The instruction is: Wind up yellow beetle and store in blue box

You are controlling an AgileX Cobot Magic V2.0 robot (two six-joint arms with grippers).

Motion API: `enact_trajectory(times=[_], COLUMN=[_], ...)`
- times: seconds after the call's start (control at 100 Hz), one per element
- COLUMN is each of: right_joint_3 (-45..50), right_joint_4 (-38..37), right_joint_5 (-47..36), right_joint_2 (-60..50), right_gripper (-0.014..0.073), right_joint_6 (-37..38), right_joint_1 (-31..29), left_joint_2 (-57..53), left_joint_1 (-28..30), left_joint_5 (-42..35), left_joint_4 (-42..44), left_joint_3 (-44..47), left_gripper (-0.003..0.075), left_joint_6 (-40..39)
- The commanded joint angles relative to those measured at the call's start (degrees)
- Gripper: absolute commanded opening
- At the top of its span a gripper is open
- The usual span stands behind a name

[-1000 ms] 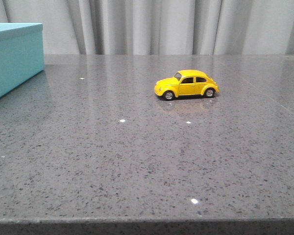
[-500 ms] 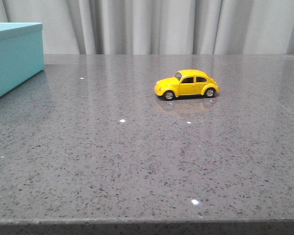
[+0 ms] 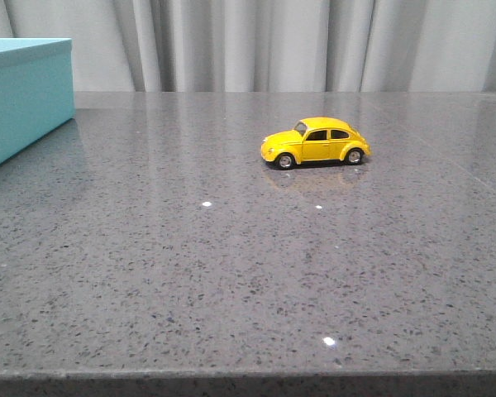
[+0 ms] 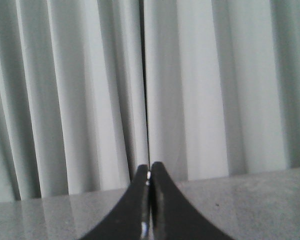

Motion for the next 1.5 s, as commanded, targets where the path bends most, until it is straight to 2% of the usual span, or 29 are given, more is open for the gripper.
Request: enact_trajectory(times=[0.0,0.25,0.42,0.53,0.63,0.91,1.0,1.05,1.1,1.22,1.27,1.37,1.49], right_joint_3=[-5.10,-14.58,-20.71,-24.69,-29.11,-30.39,-32.77,-34.61,-36.48,-41.44,-43.59,-49.00,-56.15], right_joint_4=[-0.05,-0.05,-0.05,-0.05,-0.05,1.06,0.99,0.99,0.99,1.05,1.05,1.05,1.10], right_joint_5=[4.63,19.49,25.68,28.65,32.89,35.27,39.34,41.68,43.30,46.28,47.49,51.42,56.11], right_joint_2=[0.50,7.72,16.03,21.65,27.00,32.88,36.13,38.44,40.85,46.58,49.05,54.66,61.59], right_gripper=[-0.0068,-0.0068,-0.0063,-0.0063,-0.0063,-0.0064,-0.0062,-0.0041,0.0003,0.0173,0.0232,0.0299,0.0301], right_joint_6=[0.34,0.29,-0.11,-3.43,-6.39,-3.60,-4.56,-5.57,-5.89,-5.89,-5.89,-5.89,-5.80], right_joint_1=[-0.35,-0.35,-0.35,-0.35,-0.29,0.05,1.49,2.60,3.87,7.01,8.33,11.13,14.64], left_joint_2=[3.87,14.29,20.66,23.84,25.69,26.80,27.25,27.37,27.79,28.30,28.30,28.39,28.39], left_joint_1=[-0.38,-0.38,-0.38,-0.38,-0.38,-0.38,-0.38,-0.38,-0.38,-0.38,-0.38,-0.38,-0.38], left_joint_5=[-4.64,-4.64,-3.59,-1.42,-1.79,-2.33,-2.11,-1.68,-1.58,-1.58,-1.58,-1.26,-0.44], left_joint_4=[0.08,0.08,0.08,0.08,0.08,0.08,0.19,0.49,0.59,0.59,0.59,0.59,0.59], left_joint_3=[-4.96,-13.70,-18.61,-20.95,-21.69,-20.68,-20.68,-20.79,-20.79,-21.11,-21.47,-22.41,-23.48], left_gripper=[-0.0019,-0.0019,-0.0019,-0.0019,-0.0019,-0.0018,-0.0013,0.0013,0.0072,0.0294,0.0352,0.0376,0.0376], left_joint_6=[-0.46,-0.36,-0.36,-0.36,-0.36,-0.36,-0.36,-0.11,-0.11,-0.11,-0.11,-0.11,-0.11])
